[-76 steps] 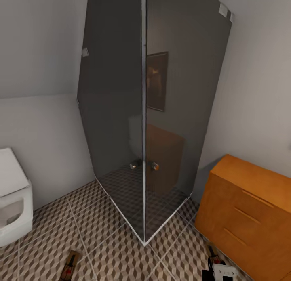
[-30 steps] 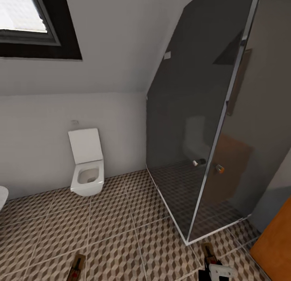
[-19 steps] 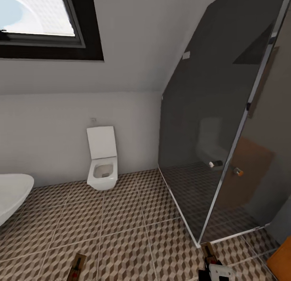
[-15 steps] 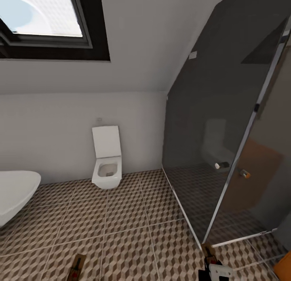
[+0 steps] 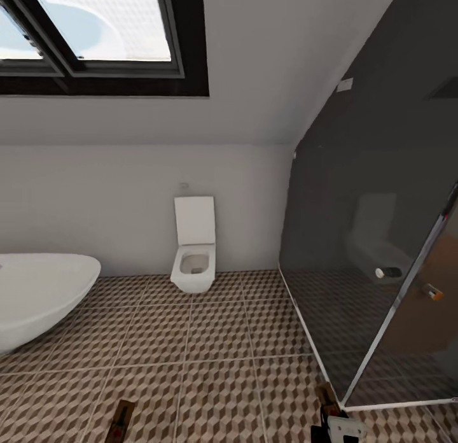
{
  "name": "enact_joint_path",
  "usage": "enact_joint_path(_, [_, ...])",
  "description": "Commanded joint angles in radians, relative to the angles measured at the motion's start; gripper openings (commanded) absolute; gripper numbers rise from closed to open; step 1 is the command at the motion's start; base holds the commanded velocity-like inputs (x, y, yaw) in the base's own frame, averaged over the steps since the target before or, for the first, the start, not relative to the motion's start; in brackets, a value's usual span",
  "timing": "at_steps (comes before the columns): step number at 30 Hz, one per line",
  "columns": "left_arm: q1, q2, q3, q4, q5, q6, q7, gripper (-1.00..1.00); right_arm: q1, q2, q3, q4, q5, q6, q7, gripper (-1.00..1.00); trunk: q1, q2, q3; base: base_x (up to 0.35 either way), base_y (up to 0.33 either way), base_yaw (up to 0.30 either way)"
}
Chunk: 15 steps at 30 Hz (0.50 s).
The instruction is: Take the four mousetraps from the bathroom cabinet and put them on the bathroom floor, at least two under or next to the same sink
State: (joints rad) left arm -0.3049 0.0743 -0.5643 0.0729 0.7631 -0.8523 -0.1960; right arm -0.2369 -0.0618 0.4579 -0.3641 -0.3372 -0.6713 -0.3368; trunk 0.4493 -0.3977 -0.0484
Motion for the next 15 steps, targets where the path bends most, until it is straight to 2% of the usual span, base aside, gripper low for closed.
enact_joint_path(1, [-0.002, -0.001, -0.005, 0.004, 0.008, -0.004, -0.007, -1.0, -0.001, -0.001, 0.009, -0.001, -0.005, -0.002, -0.008, -1.0, 0.001, -0.002, -0.002, 0.0, 0.0, 0.221])
enact_joint_path(8, [-0.002, -0.001, -0.005, 0.004, 0.008, -0.004, -0.008, -1.0, -0.001, -0.001, 0.009, -0.002, -0.005, -0.002, -0.007, -1.0, 0.001, -0.002, -0.002, 0.023, 0.008, 0.06])
enact_joint_path(15, [-0.002, -0.001, -0.005, 0.004, 0.008, -0.004, -0.008, -1.0, -0.001, -0.001, 0.01, -0.001, -0.005, -0.002, -0.007, -1.0, 0.001, -0.002, -0.002, 0.185, 0.093, 0.003])
